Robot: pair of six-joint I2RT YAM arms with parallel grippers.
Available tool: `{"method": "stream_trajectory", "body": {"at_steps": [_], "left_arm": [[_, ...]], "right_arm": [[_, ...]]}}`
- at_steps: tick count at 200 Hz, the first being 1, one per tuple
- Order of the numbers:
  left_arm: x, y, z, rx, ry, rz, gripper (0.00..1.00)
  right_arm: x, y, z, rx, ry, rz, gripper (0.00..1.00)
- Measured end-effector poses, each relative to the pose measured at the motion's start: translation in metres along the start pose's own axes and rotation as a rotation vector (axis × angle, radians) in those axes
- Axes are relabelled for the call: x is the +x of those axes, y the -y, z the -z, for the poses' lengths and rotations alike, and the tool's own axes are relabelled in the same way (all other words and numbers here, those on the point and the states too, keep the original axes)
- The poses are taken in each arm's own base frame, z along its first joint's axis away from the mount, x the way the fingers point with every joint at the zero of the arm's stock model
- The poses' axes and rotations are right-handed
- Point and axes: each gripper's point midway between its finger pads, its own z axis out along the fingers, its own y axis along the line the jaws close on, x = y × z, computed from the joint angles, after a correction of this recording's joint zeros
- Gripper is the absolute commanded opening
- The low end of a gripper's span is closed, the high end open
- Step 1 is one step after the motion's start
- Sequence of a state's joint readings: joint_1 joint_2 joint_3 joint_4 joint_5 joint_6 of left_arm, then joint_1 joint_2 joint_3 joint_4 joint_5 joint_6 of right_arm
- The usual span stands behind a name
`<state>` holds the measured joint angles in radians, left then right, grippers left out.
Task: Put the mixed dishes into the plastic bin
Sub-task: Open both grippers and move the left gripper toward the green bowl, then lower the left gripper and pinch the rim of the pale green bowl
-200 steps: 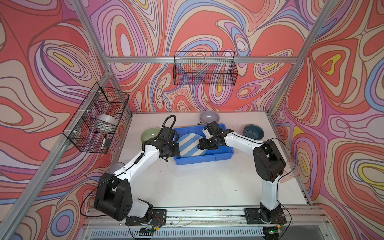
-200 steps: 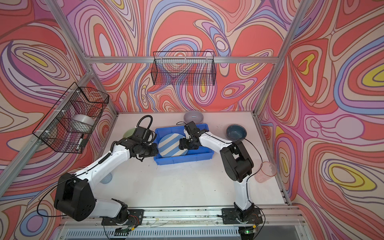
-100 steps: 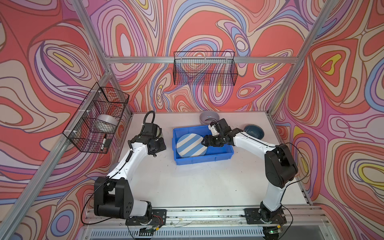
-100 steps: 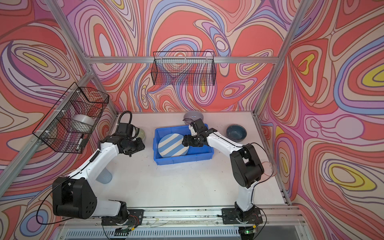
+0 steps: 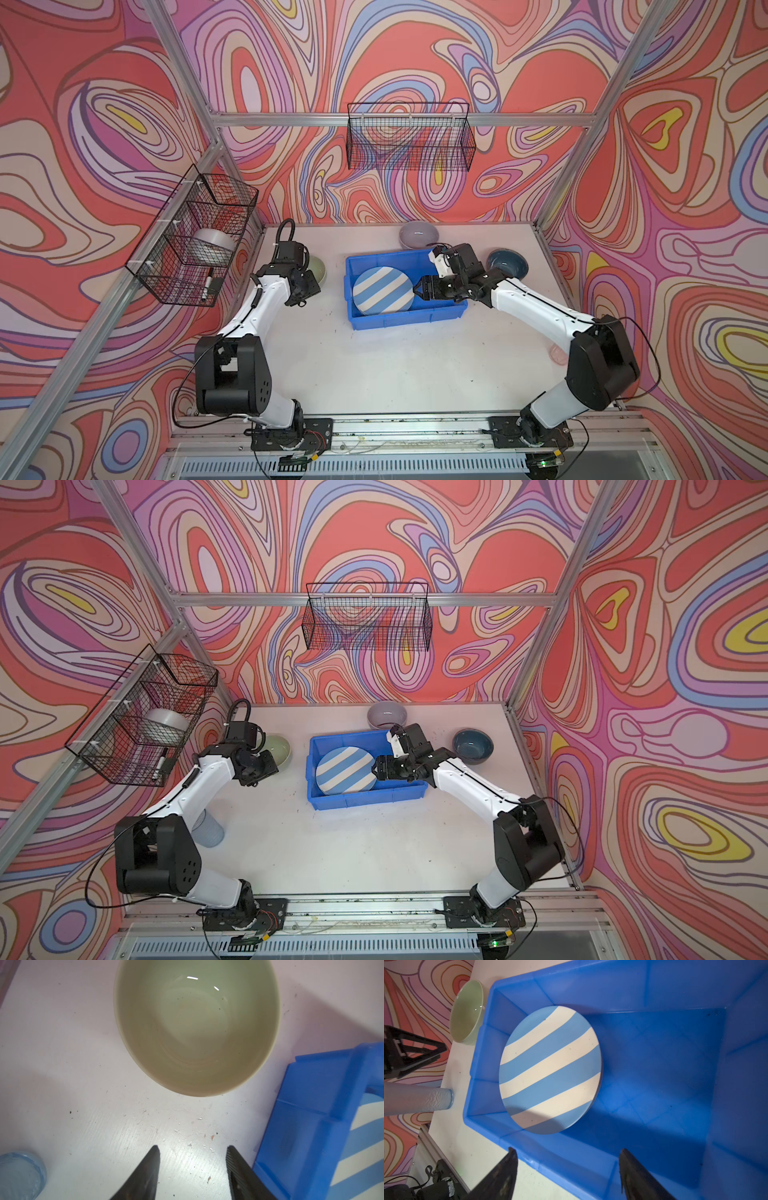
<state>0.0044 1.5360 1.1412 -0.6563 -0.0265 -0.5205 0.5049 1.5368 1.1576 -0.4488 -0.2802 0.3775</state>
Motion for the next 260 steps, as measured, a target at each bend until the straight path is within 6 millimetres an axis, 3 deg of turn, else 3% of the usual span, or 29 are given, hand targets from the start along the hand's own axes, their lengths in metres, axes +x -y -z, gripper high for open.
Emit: {"method": "stream_trajectory", "body": {"at_steps": [29, 59, 100, 150, 185, 214, 241, 260], "left_arm": [[-0.003, -0.011, -0.011, -0.05, -0.006, 0.025, 0.59], [-0.01, -0.021, -0.02, -0.086, -0.007, 0.065, 0.59], [-0.024, -0.021, -0.03, -0.097, 0.008, 0.103, 0.6], [-0.026, -0.019, -0.048, -0.103, -0.004, 0.125, 0.58], [-0.026, -0.016, -0.058, -0.092, -0.014, 0.129, 0.44], [-0.028, -0.017, -0.063, -0.093, -0.023, 0.13, 0.4], [-0.032, -0.015, -0.067, -0.092, -0.03, 0.117, 0.25], [-0.033, -0.012, -0.068, -0.076, -0.037, 0.107, 0.23]], "right_arm": [[0.002, -0.006, 0.012, -0.028, 0.024, 0.016, 0.78], [0.012, -0.004, 0.011, -0.038, 0.011, 0.017, 0.78], [0.028, 0.002, 0.004, -0.045, -0.025, 0.008, 0.78], [0.039, 0.005, 0.0, -0.054, -0.043, 0.003, 0.77], [0.041, 0.006, 0.0, -0.054, -0.044, 0.002, 0.77], [0.04, 0.008, 0.001, -0.051, -0.04, -0.002, 0.77], [0.039, 0.01, 0.002, -0.048, -0.036, -0.006, 0.77], [0.038, 0.009, 0.005, -0.049, -0.029, -0.005, 0.77]]}}
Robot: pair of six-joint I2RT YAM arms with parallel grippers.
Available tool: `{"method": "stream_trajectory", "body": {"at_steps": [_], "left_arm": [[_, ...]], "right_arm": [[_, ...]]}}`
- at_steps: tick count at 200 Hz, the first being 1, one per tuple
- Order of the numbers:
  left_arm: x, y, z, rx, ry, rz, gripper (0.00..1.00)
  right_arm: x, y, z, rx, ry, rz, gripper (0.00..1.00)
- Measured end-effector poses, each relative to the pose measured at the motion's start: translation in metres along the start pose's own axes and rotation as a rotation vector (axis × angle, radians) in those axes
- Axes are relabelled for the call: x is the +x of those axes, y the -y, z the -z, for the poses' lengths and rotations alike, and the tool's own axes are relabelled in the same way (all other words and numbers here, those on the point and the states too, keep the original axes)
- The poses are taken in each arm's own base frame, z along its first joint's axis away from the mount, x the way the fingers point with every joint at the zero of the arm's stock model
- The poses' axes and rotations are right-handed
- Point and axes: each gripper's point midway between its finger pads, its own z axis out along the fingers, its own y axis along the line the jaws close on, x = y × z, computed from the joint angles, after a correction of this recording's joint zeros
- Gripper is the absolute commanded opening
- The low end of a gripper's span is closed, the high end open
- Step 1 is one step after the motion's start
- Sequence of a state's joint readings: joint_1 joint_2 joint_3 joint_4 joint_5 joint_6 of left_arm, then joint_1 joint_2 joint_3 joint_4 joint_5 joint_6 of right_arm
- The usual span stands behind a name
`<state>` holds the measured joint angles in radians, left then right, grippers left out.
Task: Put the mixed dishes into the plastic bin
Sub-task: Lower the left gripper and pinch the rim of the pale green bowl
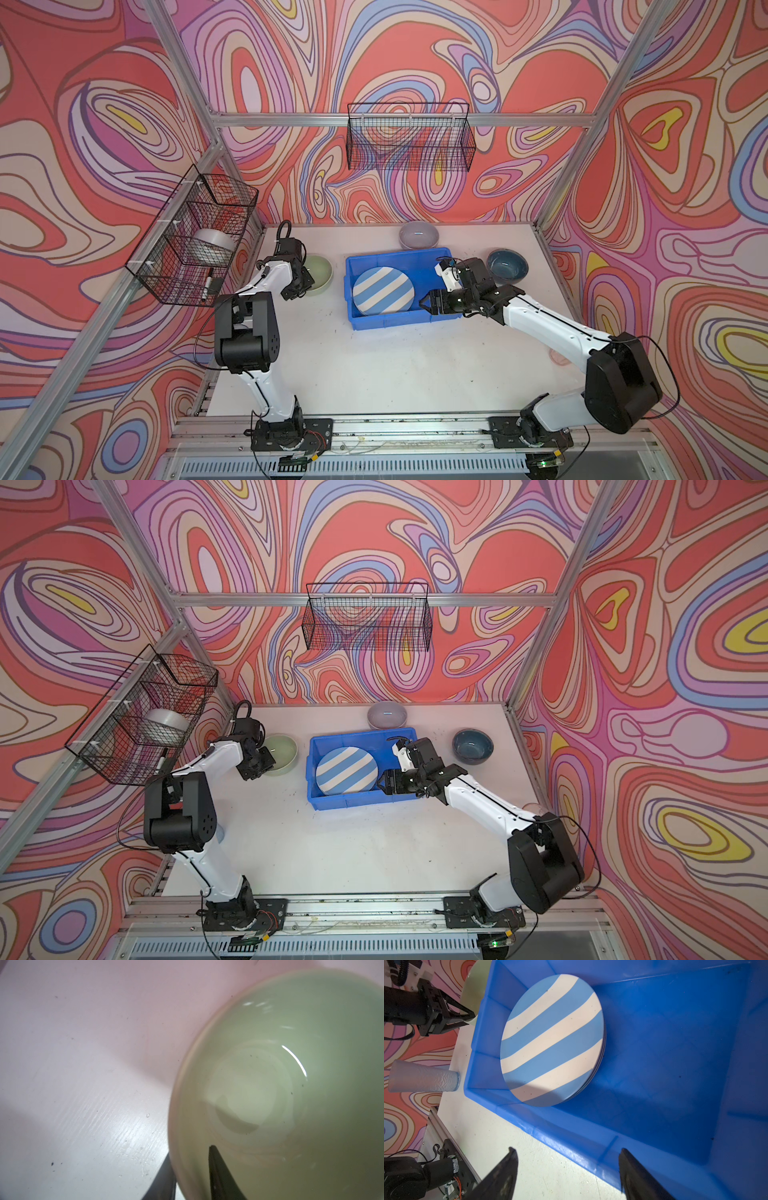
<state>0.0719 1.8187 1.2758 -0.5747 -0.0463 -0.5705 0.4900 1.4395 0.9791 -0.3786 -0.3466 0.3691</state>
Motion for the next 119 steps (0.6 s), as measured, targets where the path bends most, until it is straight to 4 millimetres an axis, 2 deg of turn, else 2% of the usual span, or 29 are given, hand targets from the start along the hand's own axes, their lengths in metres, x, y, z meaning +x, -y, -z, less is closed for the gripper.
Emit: {"method": "stream_trajectory", "body": {"at_steps": [33, 63, 119], "left_arm": [[0.003, 0.004, -0.001, 0.018, -0.017, -0.02, 0.14], [0.007, 0.003, -0.001, 0.016, -0.035, -0.04, 0.02], [0.01, 0.003, 0.0, 0.02, -0.051, -0.048, 0.0]], "right_arm": [[-0.001, 0.0, 0.002, 0.003, 0.008, -0.002, 0.77], [-0.002, 0.002, 0.003, 0.009, 0.01, -0.011, 0.77], [0.001, 0.002, 0.008, 0.017, 0.013, -0.016, 0.77]]}}
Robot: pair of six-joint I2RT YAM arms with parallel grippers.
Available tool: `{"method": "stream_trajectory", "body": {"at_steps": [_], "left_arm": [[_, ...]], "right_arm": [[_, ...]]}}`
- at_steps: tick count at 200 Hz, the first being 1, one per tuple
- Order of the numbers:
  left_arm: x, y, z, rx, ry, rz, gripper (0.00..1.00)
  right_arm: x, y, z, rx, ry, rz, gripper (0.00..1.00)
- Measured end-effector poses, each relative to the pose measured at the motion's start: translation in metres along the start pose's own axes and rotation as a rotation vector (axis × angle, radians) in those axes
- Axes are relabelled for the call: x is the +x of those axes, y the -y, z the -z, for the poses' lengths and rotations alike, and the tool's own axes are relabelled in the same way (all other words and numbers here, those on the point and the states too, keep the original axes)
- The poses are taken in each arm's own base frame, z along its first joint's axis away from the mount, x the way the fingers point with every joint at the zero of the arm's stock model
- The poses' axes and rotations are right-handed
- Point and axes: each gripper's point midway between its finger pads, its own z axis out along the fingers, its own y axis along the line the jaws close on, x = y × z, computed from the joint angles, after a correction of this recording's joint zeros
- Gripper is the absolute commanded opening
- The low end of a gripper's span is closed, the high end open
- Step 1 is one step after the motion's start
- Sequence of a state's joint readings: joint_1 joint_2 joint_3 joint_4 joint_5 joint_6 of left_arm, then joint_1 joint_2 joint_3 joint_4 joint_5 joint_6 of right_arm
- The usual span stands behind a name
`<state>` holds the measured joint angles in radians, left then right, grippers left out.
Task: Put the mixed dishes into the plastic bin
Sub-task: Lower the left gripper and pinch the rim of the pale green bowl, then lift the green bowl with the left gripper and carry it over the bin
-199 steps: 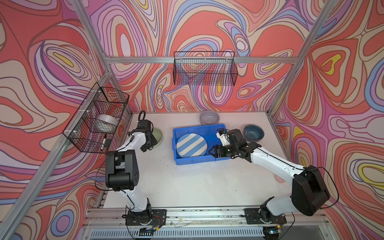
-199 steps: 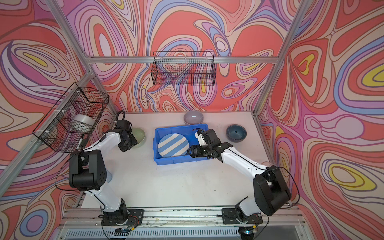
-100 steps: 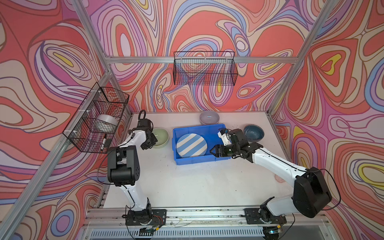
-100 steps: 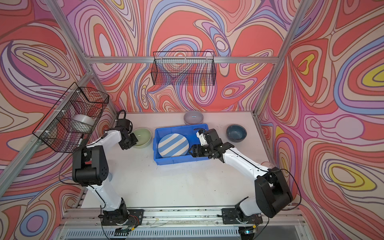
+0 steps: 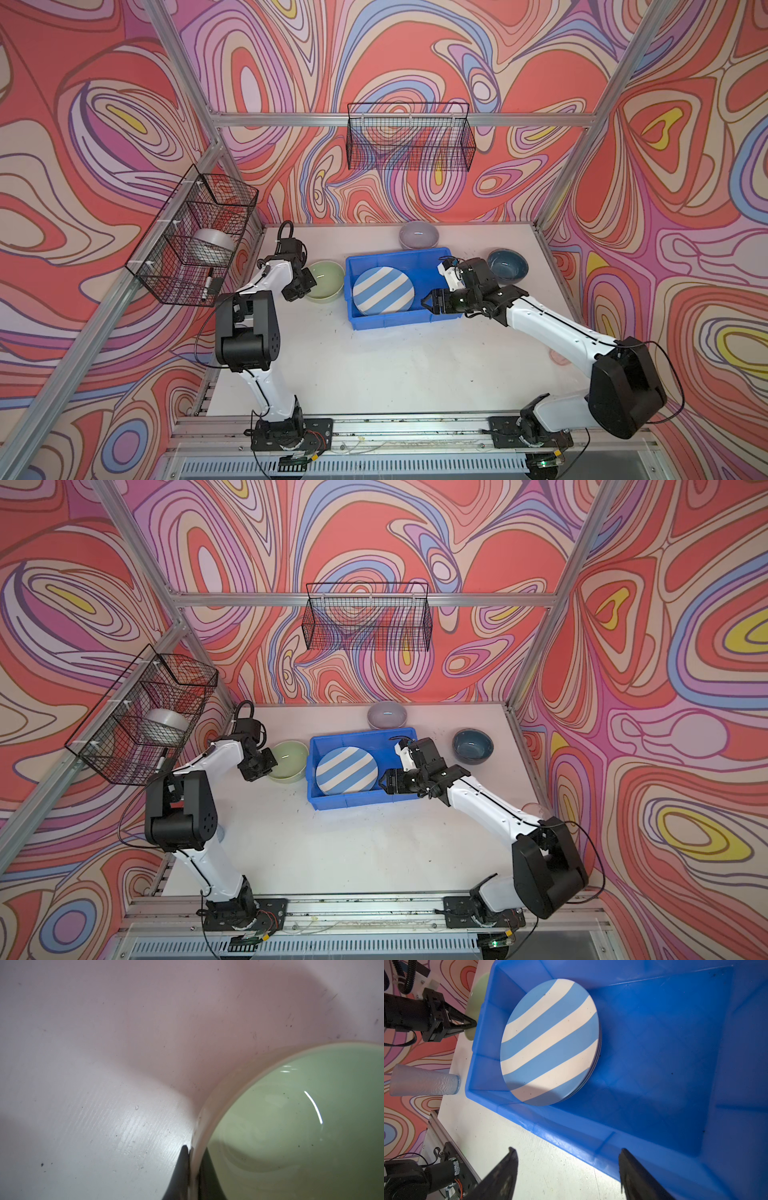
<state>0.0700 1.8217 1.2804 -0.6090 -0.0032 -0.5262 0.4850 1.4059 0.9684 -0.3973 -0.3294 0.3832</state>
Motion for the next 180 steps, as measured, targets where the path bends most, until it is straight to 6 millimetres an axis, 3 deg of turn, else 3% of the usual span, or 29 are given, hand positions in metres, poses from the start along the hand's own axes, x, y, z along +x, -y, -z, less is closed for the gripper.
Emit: {"method": "stream_trajectory", "body": {"at_steps": [70, 104, 180], "left_arm": [[-0.001, -0.024, 0.02, -0.135, 0.021, -0.034, 0.0], [-0.004, -0.031, 0.041, -0.161, 0.05, -0.043, 0.0], [-0.019, -0.022, 0.102, -0.095, 0.14, -0.081, 0.0]], "right_arm": [[0.004, 0.002, 0.005, 0.009, 0.0, -0.002, 0.77], [0.006, 0.003, 0.004, 0.011, -0.004, -0.006, 0.77], [0.005, 0.001, 0.007, 0.007, 0.004, -0.002, 0.77]]}}
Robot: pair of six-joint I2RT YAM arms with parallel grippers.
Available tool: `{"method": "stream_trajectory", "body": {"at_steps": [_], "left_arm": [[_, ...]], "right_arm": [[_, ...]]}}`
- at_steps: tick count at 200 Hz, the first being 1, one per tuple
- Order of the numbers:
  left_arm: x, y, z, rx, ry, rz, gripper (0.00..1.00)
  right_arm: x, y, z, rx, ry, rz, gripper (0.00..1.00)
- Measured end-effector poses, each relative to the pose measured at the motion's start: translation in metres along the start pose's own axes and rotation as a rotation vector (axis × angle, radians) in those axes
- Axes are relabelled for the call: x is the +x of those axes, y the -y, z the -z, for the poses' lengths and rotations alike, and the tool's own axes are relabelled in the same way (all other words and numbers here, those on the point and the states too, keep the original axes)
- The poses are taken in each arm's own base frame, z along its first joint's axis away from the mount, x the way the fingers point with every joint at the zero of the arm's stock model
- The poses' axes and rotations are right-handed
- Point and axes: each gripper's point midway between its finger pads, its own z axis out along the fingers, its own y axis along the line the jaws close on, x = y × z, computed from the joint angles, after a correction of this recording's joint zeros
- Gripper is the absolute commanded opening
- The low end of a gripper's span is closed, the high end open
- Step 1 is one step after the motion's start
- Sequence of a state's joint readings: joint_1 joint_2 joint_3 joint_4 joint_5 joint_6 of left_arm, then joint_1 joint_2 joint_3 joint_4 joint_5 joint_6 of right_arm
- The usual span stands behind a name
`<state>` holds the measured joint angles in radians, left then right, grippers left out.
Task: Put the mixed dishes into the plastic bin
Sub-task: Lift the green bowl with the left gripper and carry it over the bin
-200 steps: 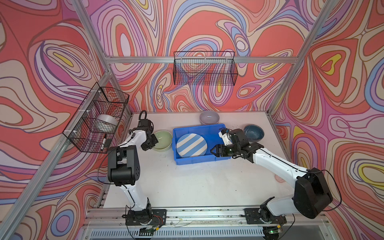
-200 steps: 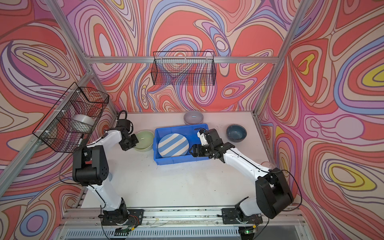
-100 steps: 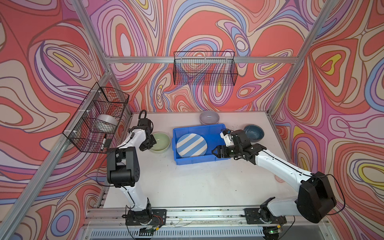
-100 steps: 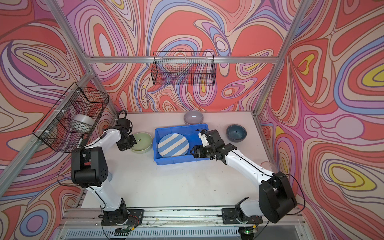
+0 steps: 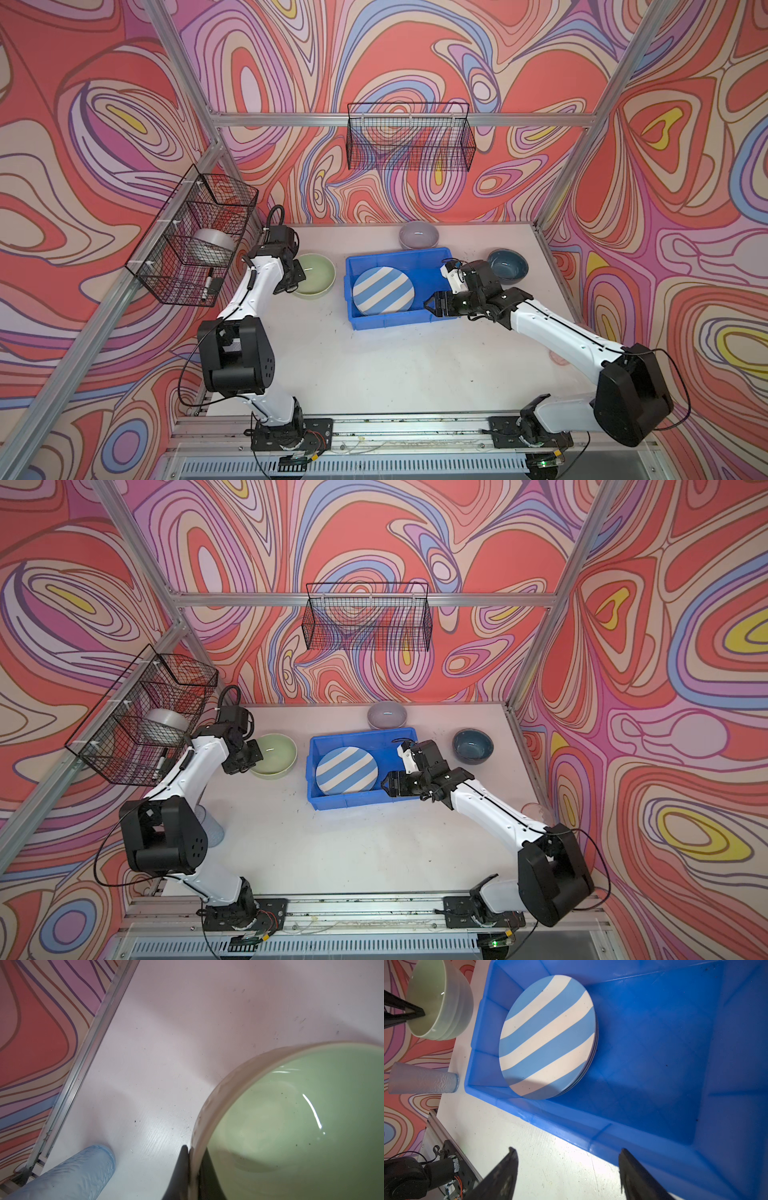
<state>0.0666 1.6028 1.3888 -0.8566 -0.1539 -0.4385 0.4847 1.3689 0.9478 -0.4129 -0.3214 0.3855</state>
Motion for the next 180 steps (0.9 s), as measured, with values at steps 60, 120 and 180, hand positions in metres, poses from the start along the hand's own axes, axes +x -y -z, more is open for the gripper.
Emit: {"method": "stream_trajectory", "body": {"at_steps": [60, 120, 180], "left_arm": [[0.009, 0.033, 0.039, 0.221, -0.06, -0.076, 0.0], [0.04, 0.098, 0.076, 0.363, -0.091, -0.273, 0.0], [0.067, 0.162, 0.075, 0.41, -0.124, -0.425, 0.0]], "right_arm": [[-0.013, 0.009, 0.02, 0.083, 0.09, -0.014, 0.77], [-0.015, 0.023, 0.037, 0.175, 0.148, -0.041, 0.76], [-0.017, 0.025, 0.058, 0.205, 0.207, -0.044, 0.76]]}}
